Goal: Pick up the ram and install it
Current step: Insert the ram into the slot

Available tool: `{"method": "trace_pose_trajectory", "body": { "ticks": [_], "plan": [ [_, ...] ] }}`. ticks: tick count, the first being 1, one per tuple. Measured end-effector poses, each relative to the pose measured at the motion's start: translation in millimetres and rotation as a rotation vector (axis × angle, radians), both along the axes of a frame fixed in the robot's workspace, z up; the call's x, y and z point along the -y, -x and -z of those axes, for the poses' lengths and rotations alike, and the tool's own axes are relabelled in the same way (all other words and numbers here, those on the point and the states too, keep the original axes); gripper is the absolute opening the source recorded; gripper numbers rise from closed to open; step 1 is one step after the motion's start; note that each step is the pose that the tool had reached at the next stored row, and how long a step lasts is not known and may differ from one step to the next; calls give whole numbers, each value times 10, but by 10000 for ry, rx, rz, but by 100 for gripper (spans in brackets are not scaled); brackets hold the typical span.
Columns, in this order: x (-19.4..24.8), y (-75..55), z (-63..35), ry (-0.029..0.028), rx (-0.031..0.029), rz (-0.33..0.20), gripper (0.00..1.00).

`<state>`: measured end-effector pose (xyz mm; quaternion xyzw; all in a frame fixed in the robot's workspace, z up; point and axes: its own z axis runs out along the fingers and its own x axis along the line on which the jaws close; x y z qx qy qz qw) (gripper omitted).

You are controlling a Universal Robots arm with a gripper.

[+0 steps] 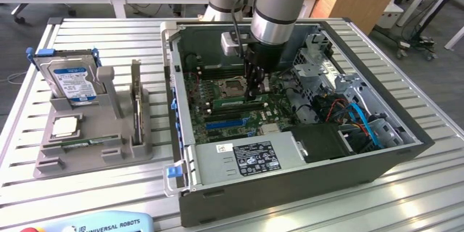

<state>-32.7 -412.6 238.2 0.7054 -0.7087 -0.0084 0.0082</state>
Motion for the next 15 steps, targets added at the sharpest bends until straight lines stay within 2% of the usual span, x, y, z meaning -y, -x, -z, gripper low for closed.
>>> {"method": "trace_pose_trajectory", "body": {
  "ticks": [15],
  "plan": [
    [0, 7, 11, -1, 0, 0, 12]
  ]
}}
